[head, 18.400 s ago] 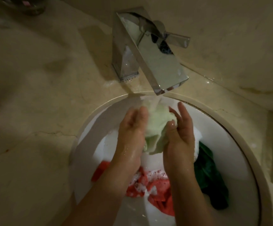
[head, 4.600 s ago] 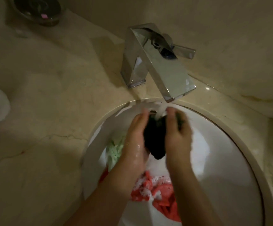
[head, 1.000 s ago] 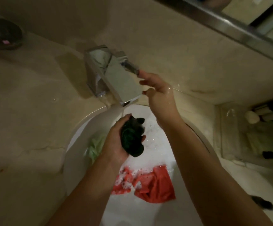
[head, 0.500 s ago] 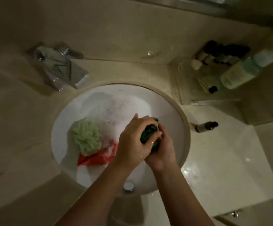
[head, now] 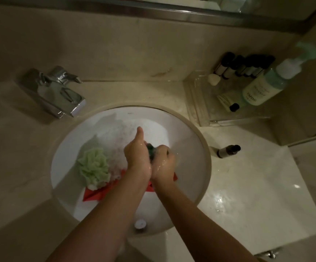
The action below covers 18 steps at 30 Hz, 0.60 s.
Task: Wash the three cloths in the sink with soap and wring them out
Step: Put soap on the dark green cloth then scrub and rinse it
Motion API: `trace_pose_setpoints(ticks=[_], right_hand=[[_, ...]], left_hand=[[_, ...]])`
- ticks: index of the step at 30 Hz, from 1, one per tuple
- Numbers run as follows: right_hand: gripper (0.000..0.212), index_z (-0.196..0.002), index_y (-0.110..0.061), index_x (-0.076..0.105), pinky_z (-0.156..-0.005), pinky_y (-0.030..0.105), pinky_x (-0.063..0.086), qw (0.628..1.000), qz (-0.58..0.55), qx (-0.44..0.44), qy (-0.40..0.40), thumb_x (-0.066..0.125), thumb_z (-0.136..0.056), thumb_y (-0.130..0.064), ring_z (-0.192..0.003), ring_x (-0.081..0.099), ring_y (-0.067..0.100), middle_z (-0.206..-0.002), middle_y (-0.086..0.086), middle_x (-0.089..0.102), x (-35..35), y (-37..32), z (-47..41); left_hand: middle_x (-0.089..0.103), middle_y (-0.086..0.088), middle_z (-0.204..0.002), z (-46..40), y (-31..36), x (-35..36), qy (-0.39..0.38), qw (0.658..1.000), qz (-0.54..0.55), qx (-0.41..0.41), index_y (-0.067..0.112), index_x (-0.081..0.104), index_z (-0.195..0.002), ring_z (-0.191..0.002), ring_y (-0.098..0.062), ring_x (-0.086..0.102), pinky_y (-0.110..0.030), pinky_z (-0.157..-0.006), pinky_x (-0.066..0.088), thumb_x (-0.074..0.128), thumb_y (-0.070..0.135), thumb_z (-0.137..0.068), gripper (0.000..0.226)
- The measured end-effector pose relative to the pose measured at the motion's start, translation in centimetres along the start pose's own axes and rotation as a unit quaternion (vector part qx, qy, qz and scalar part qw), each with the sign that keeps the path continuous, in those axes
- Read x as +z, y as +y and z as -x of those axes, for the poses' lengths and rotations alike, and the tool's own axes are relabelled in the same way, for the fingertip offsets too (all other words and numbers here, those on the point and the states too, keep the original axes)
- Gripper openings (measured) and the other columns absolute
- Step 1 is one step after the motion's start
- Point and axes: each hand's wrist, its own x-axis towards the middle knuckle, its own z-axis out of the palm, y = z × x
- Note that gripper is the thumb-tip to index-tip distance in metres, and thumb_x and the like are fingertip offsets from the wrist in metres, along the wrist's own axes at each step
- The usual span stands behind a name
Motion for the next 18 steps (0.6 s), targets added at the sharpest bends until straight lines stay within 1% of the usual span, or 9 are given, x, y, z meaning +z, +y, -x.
trace_pose_setpoints(ticks=[3, 4, 7, 8, 10, 12, 14, 16, 18], right_hand=[[0.027, -0.069, -0.01, 0.045, -0.046, 0.026, 0.035, 0.973, 0.14, -0.18, -0.034, 0.036, -0.09, -0.024, -0.048, 0.041, 0.008, -0.056, -0.001, 0.045, -0.2, 0.6, -0.4], [0.026, -0.069, -0.01, 0.043, -0.047, 0.028, 0.032, 0.954, 0.184, -0.227, -0.058, 0.033, -0.086, -0.026, -0.049, 0.039, 0.011, -0.055, -0.001, 0.043, -0.2, 0.5, -0.9], [0.028, -0.068, -0.014, 0.037, -0.046, 0.026, 0.02, 0.88, 0.325, -0.328, -0.115, 0.023, -0.081, -0.034, -0.046, 0.033, 0.013, -0.052, -0.003, 0.034, -0.3, -0.1, -2.3], [0.032, -0.067, -0.014, 0.036, -0.046, 0.026, 0.017, 0.862, 0.35, -0.346, -0.12, 0.018, -0.08, -0.038, -0.045, 0.03, 0.012, -0.051, -0.005, 0.032, -0.2, -0.5, -2.5], [0.032, -0.068, -0.014, 0.035, -0.045, 0.026, 0.015, 0.851, 0.375, -0.355, -0.098, 0.02, -0.084, -0.038, -0.043, 0.028, 0.011, -0.051, -0.006, 0.031, -0.1, -1.1, -2.6], [0.031, -0.071, -0.014, 0.039, -0.046, 0.027, 0.022, 0.856, 0.396, -0.324, -0.079, 0.032, -0.095, -0.033, -0.047, 0.036, 0.014, -0.055, -0.003, 0.038, -0.1, -1.6, -2.4], [0.032, -0.083, -0.013, 0.047, -0.051, 0.028, 0.038, 0.895, 0.359, -0.251, -0.088, 0.035, -0.101, -0.038, -0.06, 0.051, 0.015, -0.068, -0.001, 0.052, -0.6, -2.4, -2.1], [0.03, -0.097, -0.016, 0.05, -0.064, 0.03, 0.051, 0.959, 0.213, -0.159, -0.099, 0.039, -0.1, -0.043, -0.078, 0.062, 0.017, -0.086, 0.0, 0.06, -1.5, -3.2, -1.9], [0.024, -0.104, -0.02, 0.049, -0.07, 0.028, 0.056, 0.982, 0.081, -0.104, -0.132, 0.047, -0.098, -0.043, -0.091, 0.064, 0.018, -0.104, 0.005, 0.059, -2.3, -3.9, -2.0]], left_hand=[[0.066, -0.012, -0.099, -0.8, 0.0, -0.6, -0.016, 0.995, 0.063, -0.079, 0.004, 0.063, -0.101, -0.095, -0.028, 0.065, -0.043, -0.089, 0.052, 0.053, 0.038, -0.094, 0.036], [0.066, -0.014, -0.101, -1.0, 0.0, -0.9, -0.016, 0.992, 0.076, -0.103, 0.003, 0.062, -0.104, -0.097, -0.029, 0.064, -0.042, -0.088, 0.05, 0.05, 0.035, -0.095, 0.035], [0.057, -0.011, -0.088, -1.8, 0.5, -1.2, -0.019, 0.981, 0.096, -0.165, 0.011, 0.05, -0.085, -0.084, -0.024, 0.058, -0.036, -0.074, 0.046, 0.036, 0.026, -0.098, 0.024], [0.054, -0.011, -0.086, -1.9, 0.8, -1.2, -0.026, 0.98, 0.098, -0.171, 0.014, 0.046, -0.086, -0.082, -0.023, 0.056, -0.034, -0.07, 0.045, 0.032, 0.024, -0.098, 0.021], [0.054, -0.011, -0.088, -1.9, 1.1, -1.1, -0.04, 0.979, 0.112, -0.167, 0.014, 0.048, -0.092, -0.083, -0.023, 0.057, -0.034, -0.067, 0.046, 0.032, 0.024, -0.098, 0.02], [0.057, -0.011, -0.088, -1.2, 1.5, -1.0, -0.042, 0.976, 0.154, -0.148, 0.011, 0.054, -0.097, -0.082, -0.024, 0.06, -0.036, -0.065, 0.049, 0.04, 0.026, -0.098, 0.021], [0.061, -0.012, -0.098, 0.1, 2.0, -1.2, -0.056, 0.975, 0.183, -0.11, 0.008, 0.058, -0.102, -0.089, -0.027, 0.063, -0.04, -0.069, 0.053, 0.052, 0.032, -0.096, 0.026], [0.066, -0.015, -0.109, 1.5, 2.3, -1.7, -0.125, 0.979, 0.141, -0.082, 0.01, 0.062, -0.111, -0.099, -0.032, 0.066, -0.045, -0.076, 0.056, 0.059, 0.046, -0.091, 0.041], [0.068, -0.014, -0.116, 2.9, 2.1, -2.5, -0.199, 0.976, 0.067, -0.05, 0.014, 0.062, -0.122, -0.107, -0.034, 0.065, -0.048, -0.08, 0.056, 0.057, 0.052, -0.085, 0.054]])
